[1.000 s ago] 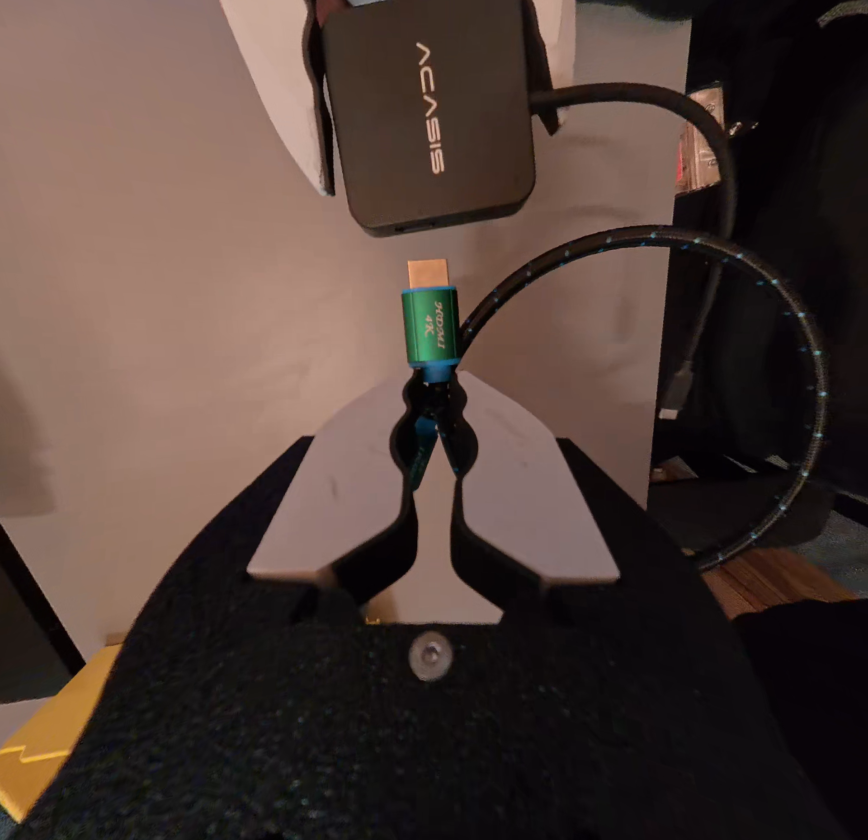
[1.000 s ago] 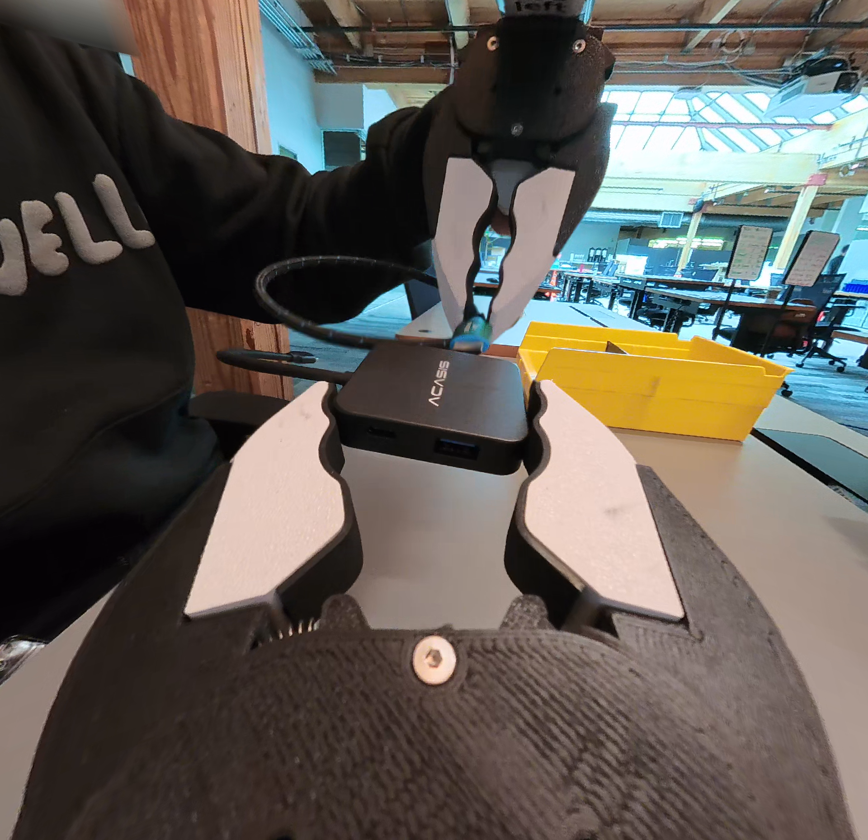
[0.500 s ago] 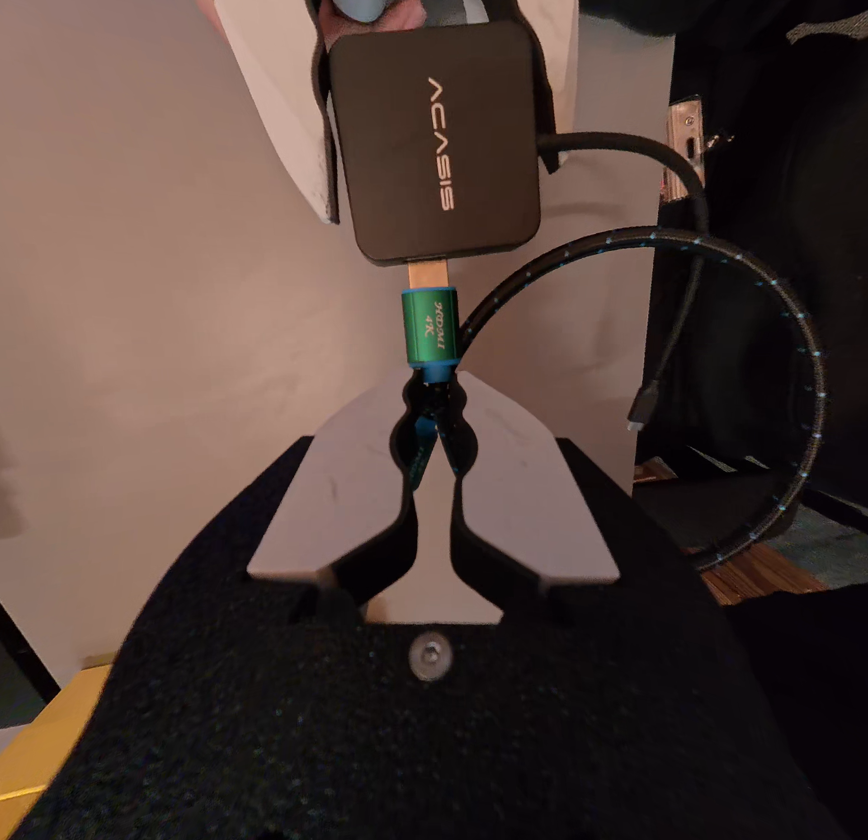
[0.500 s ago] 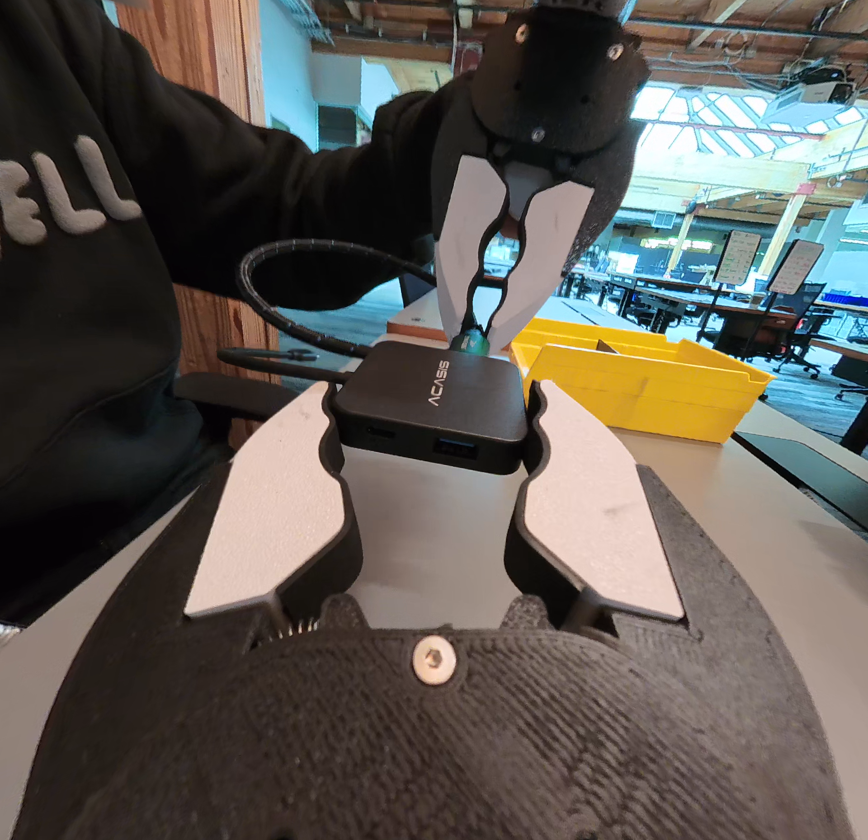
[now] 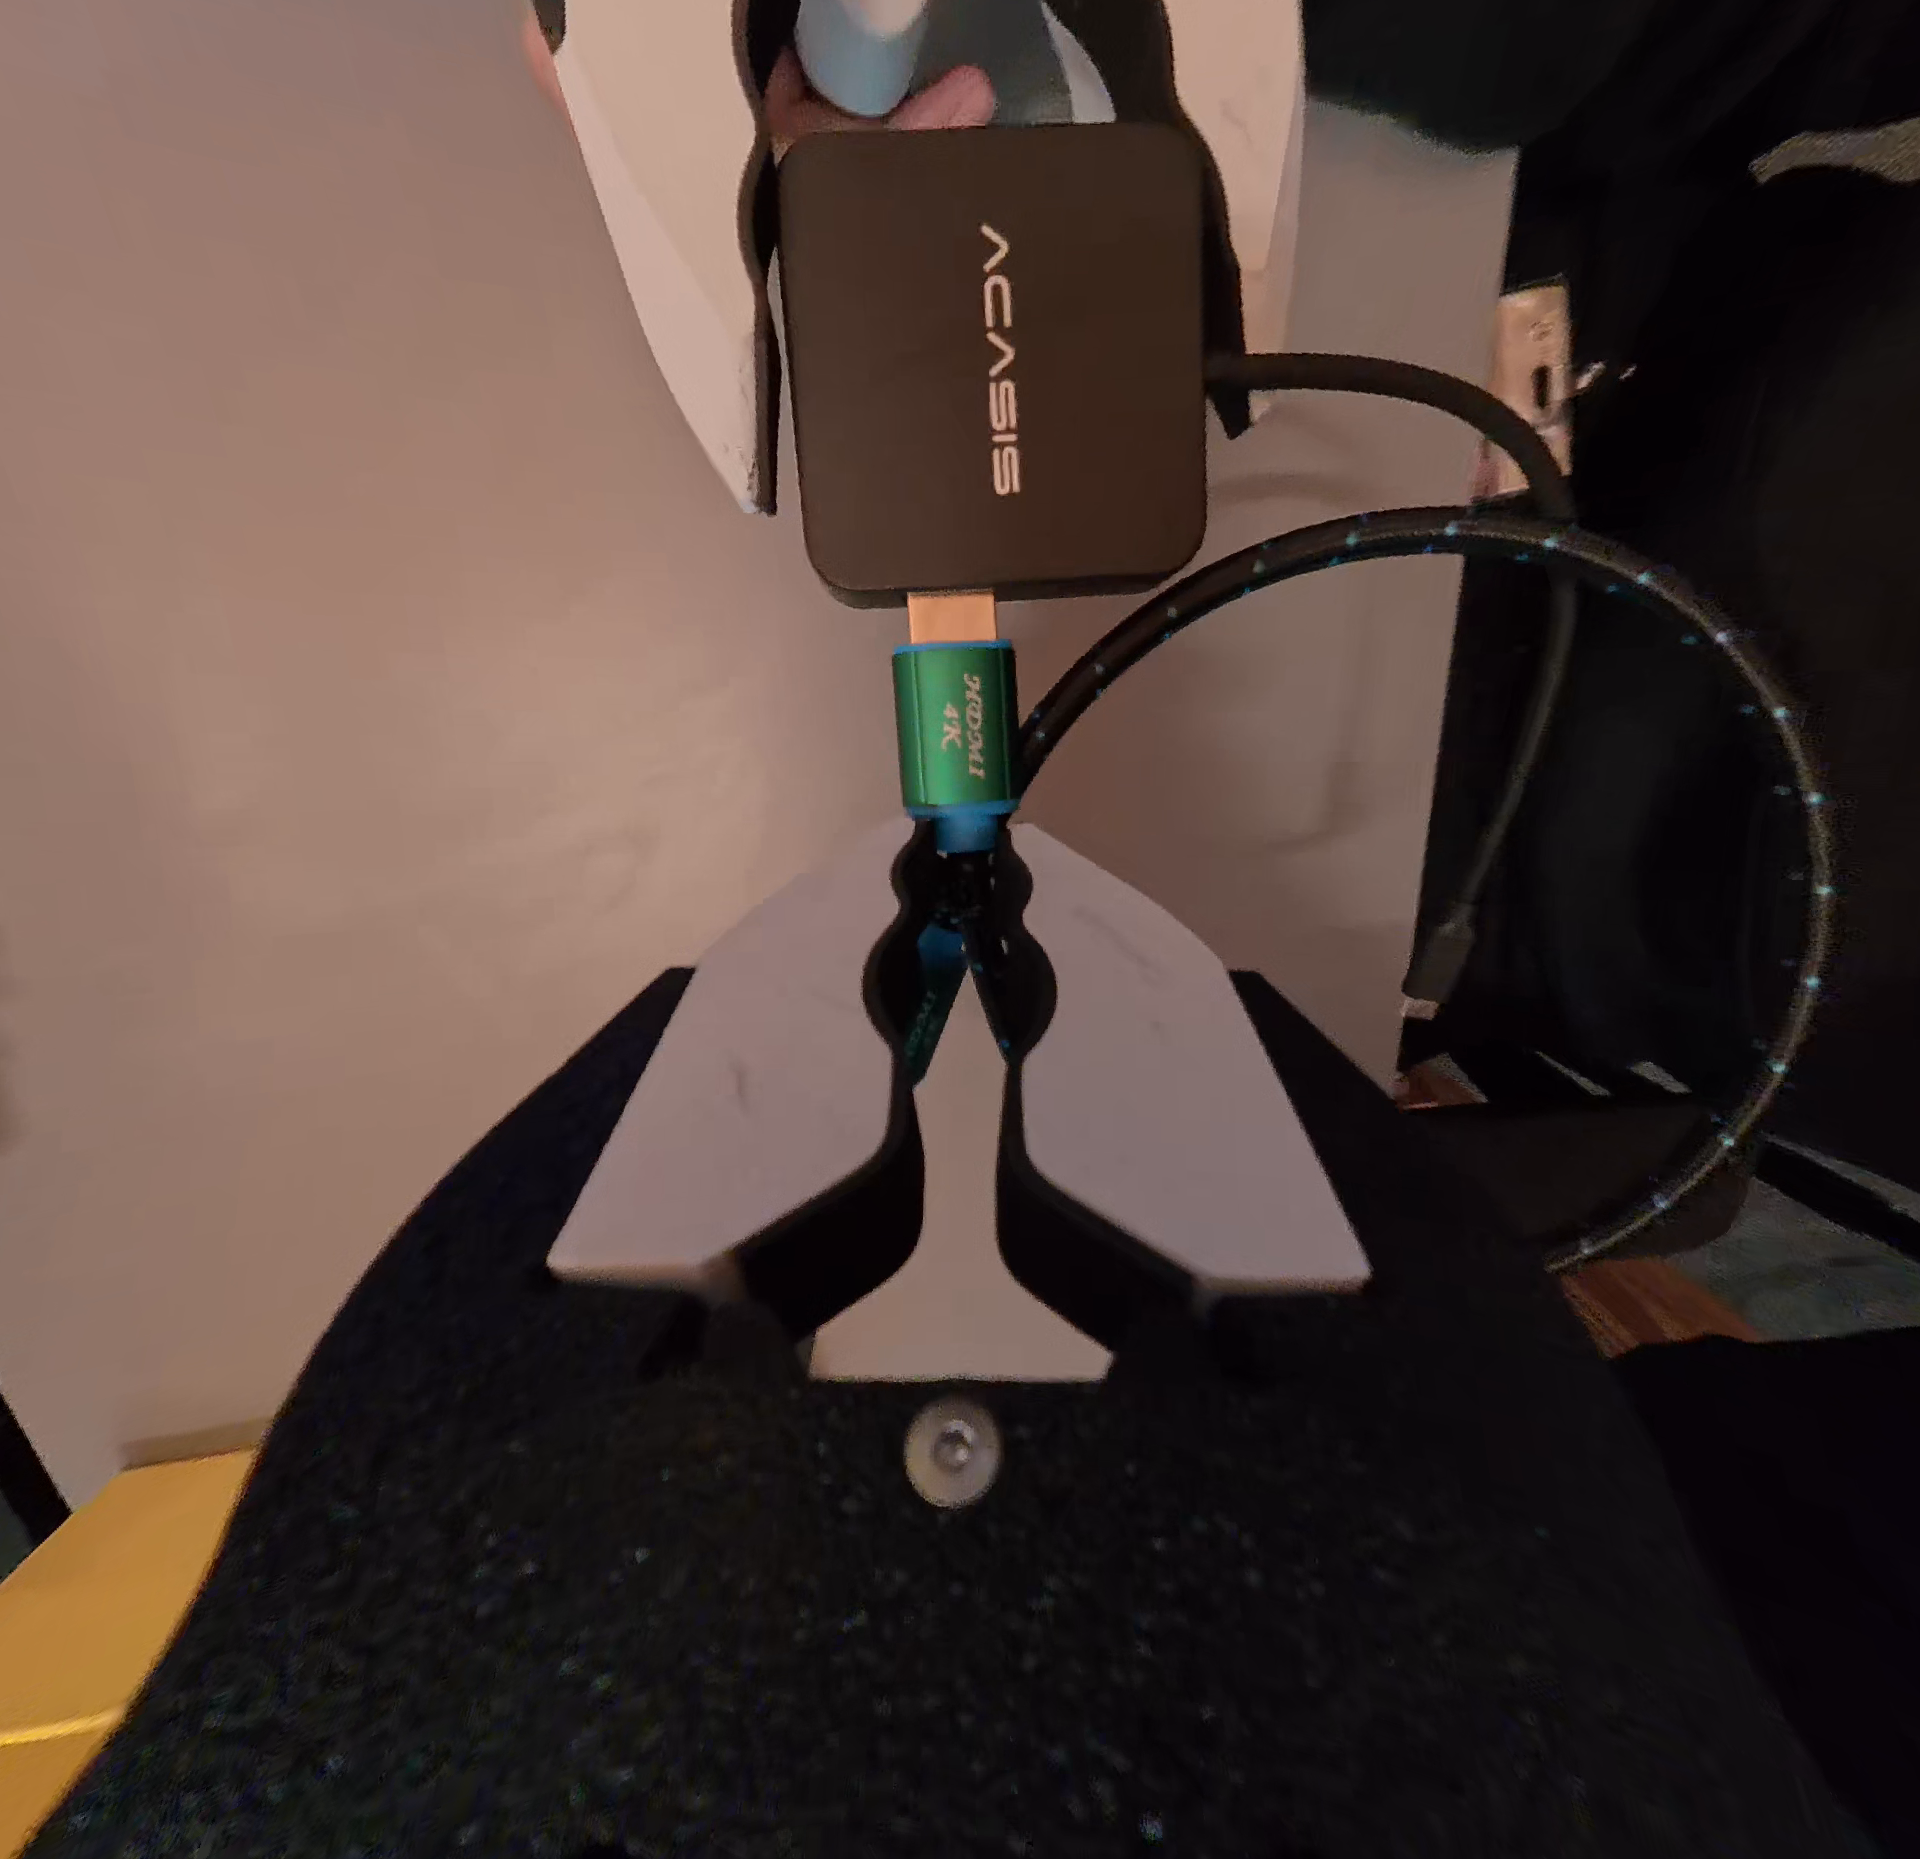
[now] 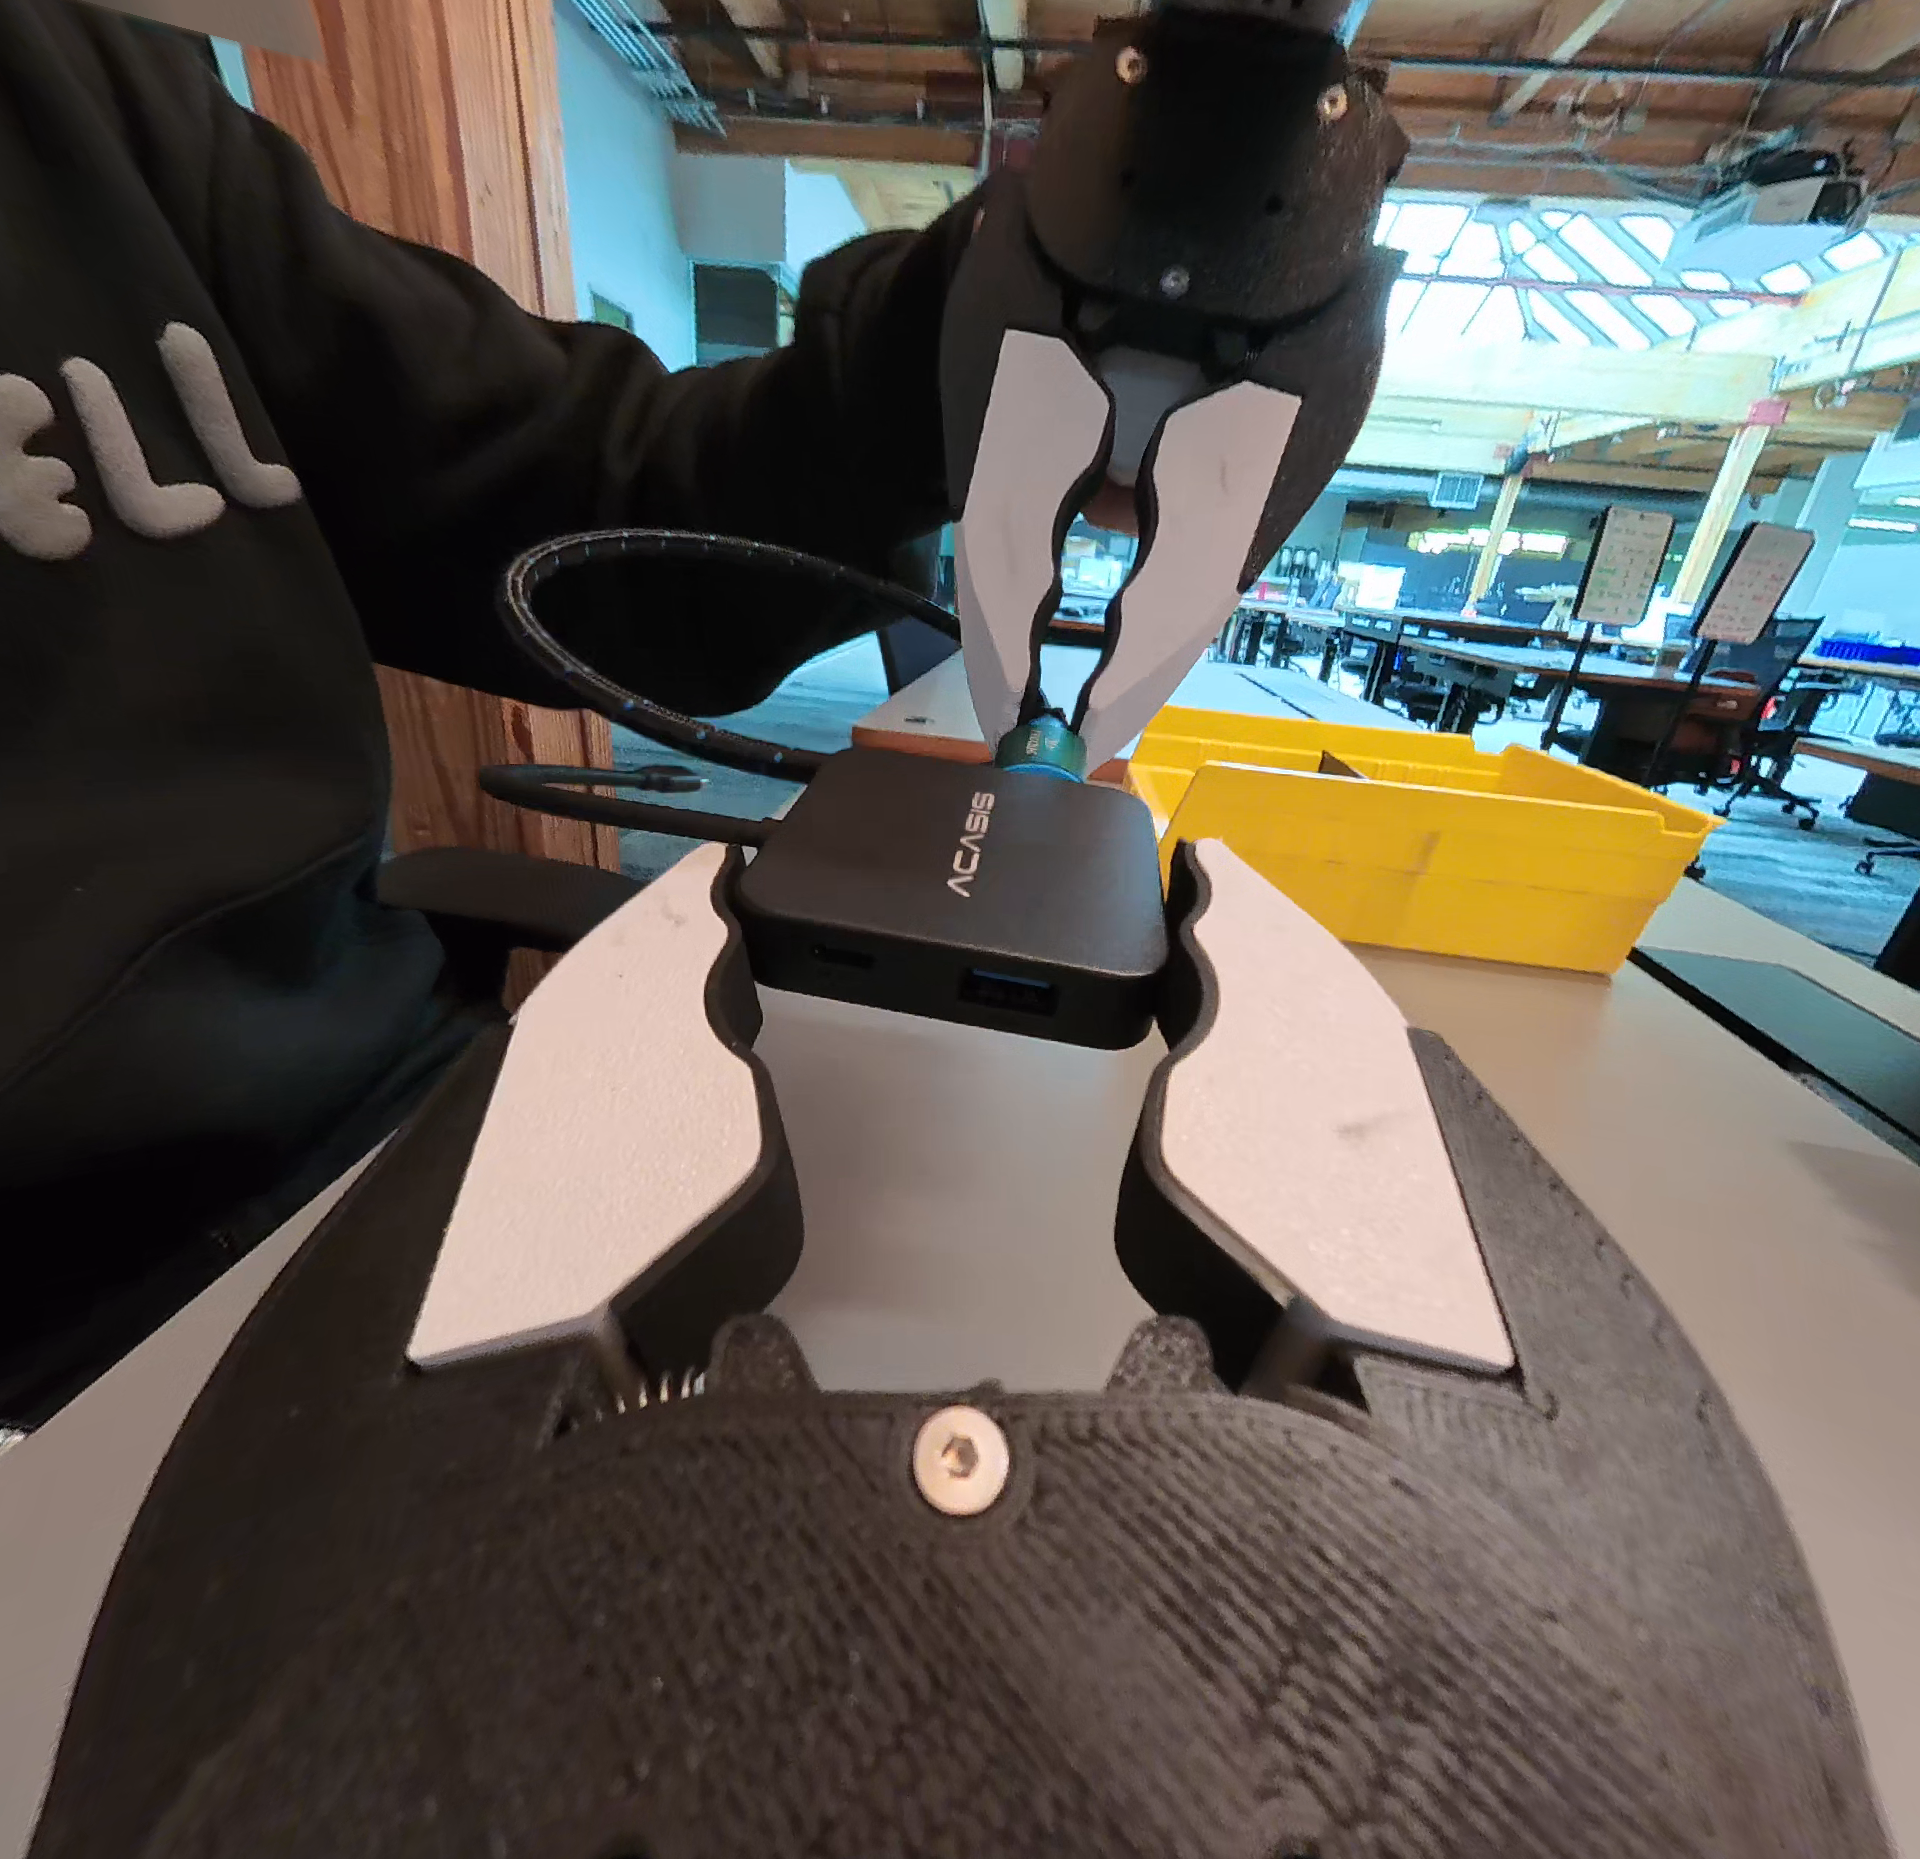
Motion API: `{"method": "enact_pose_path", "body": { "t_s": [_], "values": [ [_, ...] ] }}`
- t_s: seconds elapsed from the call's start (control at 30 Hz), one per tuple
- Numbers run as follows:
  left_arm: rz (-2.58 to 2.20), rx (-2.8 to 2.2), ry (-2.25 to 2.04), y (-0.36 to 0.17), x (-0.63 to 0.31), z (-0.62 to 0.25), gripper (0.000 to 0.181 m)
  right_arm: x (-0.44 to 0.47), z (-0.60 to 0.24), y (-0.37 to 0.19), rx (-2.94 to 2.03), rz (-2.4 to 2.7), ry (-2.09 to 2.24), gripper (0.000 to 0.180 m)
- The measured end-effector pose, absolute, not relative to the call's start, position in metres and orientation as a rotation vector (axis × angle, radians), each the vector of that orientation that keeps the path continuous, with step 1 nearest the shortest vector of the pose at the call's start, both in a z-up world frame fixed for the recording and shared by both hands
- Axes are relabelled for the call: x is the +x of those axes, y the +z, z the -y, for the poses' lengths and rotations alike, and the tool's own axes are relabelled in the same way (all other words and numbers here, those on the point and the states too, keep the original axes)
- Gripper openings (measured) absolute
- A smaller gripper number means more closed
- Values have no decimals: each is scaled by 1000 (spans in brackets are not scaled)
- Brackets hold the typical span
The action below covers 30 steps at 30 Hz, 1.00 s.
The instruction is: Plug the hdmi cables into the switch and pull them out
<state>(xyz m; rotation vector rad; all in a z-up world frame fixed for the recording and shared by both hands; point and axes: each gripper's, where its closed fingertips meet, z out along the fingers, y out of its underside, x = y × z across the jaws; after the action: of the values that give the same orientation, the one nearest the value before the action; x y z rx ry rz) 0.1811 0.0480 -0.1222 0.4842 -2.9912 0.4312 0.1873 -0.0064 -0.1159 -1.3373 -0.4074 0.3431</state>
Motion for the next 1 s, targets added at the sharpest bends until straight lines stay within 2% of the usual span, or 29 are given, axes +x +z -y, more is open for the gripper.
{"method": "enact_pose_path", "body": {
  "t_s": [0.03, 0.43, 0.6, 0.77, 0.87, 1.0],
  "values": [
    [3006, 488, 413, -124, 181, -49, 10, 188, 6, -117, -1338, 406, 339, 77],
    [2903, 669, 538, -130, 187, -48, 10, 192, 2, -122, -1401, 407, 254, 77],
    [2980, 573, 630, -131, 190, -44, 11, 195, 5, -118, -1363, 385, 279, 77],
    [3101, 417, 975, -112, 197, -35, 14, 199, 12, -103, -1294, 365, 275, 77],
    [3001, 450, 1283, -97, 195, -28, 14, 200, 14, -101, -1275, 362, 277, 77],
    [2927, 553, 1361, -96, 195, -33, 17, 199, 13, -101, -1280, 367, 270, 77]
  ]
}}
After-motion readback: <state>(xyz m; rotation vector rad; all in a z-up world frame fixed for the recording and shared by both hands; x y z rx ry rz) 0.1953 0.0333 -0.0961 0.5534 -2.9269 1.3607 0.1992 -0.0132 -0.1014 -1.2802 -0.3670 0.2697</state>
